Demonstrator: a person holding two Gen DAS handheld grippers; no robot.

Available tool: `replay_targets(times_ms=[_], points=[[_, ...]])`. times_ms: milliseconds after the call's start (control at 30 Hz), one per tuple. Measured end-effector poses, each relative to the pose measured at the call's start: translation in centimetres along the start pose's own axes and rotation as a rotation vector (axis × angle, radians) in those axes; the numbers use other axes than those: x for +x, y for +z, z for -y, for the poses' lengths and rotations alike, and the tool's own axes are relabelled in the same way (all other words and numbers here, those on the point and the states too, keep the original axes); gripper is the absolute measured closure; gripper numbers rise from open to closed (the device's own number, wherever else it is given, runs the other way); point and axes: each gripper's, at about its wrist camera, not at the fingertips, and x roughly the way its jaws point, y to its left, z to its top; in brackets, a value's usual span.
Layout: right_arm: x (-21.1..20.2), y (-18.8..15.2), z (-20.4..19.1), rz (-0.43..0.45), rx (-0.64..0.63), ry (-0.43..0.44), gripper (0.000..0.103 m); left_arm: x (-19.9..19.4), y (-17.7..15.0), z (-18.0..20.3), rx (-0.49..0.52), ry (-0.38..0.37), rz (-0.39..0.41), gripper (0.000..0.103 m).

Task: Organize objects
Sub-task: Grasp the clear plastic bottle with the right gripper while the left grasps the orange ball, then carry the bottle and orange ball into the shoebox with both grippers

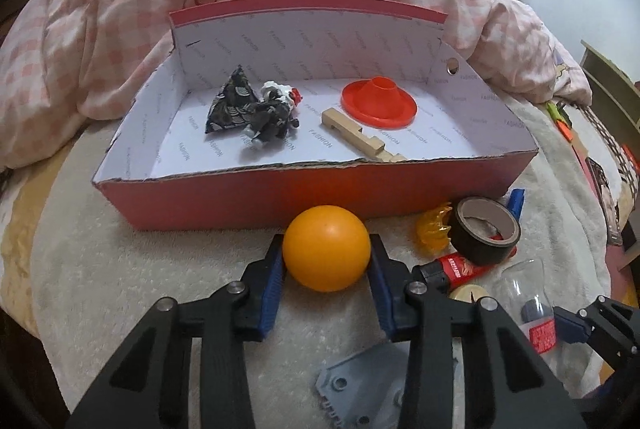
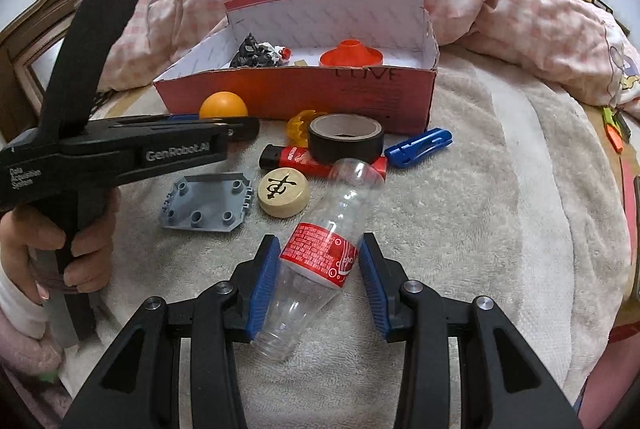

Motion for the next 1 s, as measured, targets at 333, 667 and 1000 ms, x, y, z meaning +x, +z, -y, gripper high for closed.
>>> replay_targets(times_ms=[333, 667, 1000], points=[[-0.1, 0.0, -0.2, 0.018, 0.027, -0.017, 0.063, -2.7, -0.8, -0.6, 0.003, -0.031, 0.039, 0.064], [-1.3, -0.2, -0.1, 0.059, 0.066, 0.022, 0.065, -3.8, -1.0, -0.9, -0.001, -0.049, 0.052, 0.064], [-2.8, 0.9, -1.1, 0.126, 0.032, 0.077, 0.065, -5.2, -0.6, -1.0, 0.006, -0.064, 0.088, 0.064]])
